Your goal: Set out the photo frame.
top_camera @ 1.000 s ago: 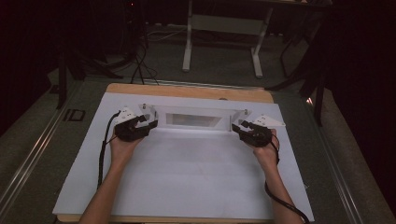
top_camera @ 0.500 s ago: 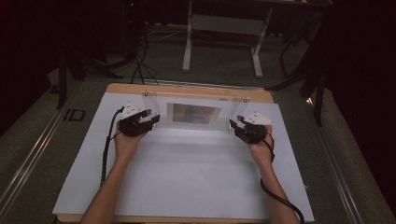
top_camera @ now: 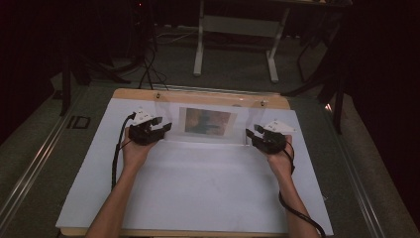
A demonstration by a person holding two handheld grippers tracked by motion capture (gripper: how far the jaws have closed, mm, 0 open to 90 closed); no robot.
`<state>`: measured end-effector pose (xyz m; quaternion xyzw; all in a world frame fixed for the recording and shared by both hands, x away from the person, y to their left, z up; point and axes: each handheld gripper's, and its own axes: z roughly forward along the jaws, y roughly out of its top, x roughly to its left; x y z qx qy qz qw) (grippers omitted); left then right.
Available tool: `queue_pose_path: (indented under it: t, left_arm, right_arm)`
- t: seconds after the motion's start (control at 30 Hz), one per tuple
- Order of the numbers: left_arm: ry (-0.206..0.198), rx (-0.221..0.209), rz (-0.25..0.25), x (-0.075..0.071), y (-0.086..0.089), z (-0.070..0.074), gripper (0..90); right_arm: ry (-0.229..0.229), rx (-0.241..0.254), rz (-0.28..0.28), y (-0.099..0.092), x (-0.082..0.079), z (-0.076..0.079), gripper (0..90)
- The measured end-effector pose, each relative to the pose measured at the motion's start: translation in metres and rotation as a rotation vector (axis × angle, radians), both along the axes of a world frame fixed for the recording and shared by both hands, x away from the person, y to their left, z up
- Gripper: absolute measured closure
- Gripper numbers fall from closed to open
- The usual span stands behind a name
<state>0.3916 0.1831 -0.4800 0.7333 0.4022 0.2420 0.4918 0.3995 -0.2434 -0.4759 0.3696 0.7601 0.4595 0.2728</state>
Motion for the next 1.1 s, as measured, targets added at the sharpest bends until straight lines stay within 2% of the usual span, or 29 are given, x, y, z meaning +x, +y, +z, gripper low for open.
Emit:
queue_pose_path:
  t: [0.1, 0.37, 0.5, 0.57, 0.63, 0.93, 1.1]
  left_arm:
    - [0.009, -0.034, -0.002, -0.006, 0.003, 0.002, 51.6]
    - [0.061, -0.054, -0.018, -0.023, 0.003, 0.000, 52.7]
    - [0.073, -0.075, -0.017, -0.030, 0.004, -0.001, 53.2]
    - [0.067, -0.075, -0.016, -0.033, 0.003, -0.001, 53.2]
    - [0.065, -0.074, -0.011, -0.032, 0.002, -0.002, 53.2]
    - [0.077, -0.129, -0.008, -0.028, 0.005, -0.005, 53.6]
    - [0.084, -0.126, 0.002, -0.029, 0.004, -0.004, 53.4]
  right_arm:
    - [0.021, 0.006, 0.009, 0.000, -0.005, 0.002, 58.1]
    - [0.036, 0.005, 0.020, -0.003, -0.023, 0.006, 57.6]
    - [0.048, 0.011, 0.026, -0.005, -0.030, 0.006, 57.5]
    - [0.052, 0.009, 0.030, -0.005, -0.032, 0.006, 57.6]
    - [0.060, 0.011, 0.029, -0.006, -0.032, 0.005, 57.5]
    - [0.066, 0.031, 0.037, -0.008, -0.027, 0.002, 57.6]
    - [0.064, 0.032, 0.045, -0.009, -0.025, 0.002, 57.6]
